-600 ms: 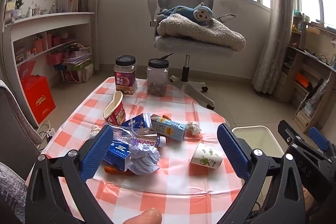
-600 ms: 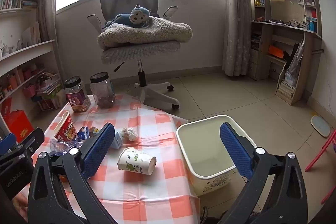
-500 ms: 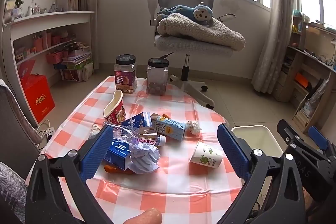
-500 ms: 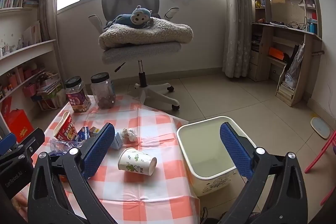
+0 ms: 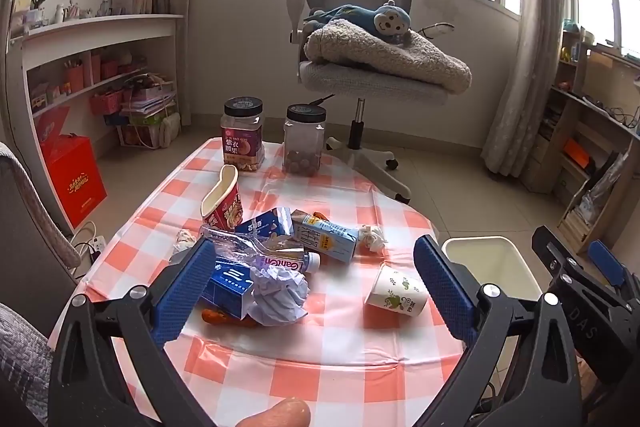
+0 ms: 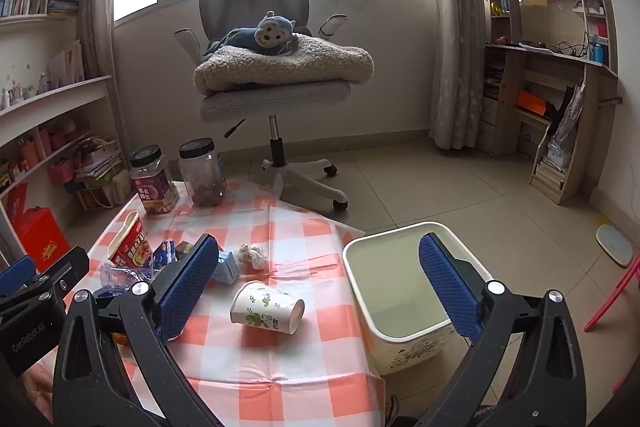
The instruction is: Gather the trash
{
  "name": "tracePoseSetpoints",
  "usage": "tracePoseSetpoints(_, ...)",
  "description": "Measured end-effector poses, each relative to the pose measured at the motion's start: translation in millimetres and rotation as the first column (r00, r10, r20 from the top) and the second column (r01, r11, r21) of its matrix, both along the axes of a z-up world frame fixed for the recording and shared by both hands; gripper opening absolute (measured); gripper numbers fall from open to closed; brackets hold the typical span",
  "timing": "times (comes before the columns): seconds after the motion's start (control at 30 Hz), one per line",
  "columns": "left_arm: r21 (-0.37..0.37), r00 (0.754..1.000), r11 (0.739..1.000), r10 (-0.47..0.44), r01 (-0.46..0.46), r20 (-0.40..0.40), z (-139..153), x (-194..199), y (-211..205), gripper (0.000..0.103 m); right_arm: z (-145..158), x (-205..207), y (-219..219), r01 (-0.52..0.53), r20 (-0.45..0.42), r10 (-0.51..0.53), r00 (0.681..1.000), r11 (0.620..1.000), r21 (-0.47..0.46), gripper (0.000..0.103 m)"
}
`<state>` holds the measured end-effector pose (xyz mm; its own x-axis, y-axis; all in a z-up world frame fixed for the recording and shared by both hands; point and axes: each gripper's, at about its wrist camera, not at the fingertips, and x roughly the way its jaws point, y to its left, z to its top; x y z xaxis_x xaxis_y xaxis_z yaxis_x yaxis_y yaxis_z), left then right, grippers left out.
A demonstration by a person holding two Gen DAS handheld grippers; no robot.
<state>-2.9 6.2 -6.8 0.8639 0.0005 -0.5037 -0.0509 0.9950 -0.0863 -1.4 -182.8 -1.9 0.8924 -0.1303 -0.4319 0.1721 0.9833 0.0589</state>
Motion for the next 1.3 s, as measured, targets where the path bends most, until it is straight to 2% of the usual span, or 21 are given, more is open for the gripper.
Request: tracePoseSetpoints(1.3,-0.006,1.000,1.000,0.018,-0.018,-0.019,-1.3,4.0,5.8,0.096,-4.8,1.5,3.8,-0.026,-0.009,0.026,1.000,1.000,0.014,0.096)
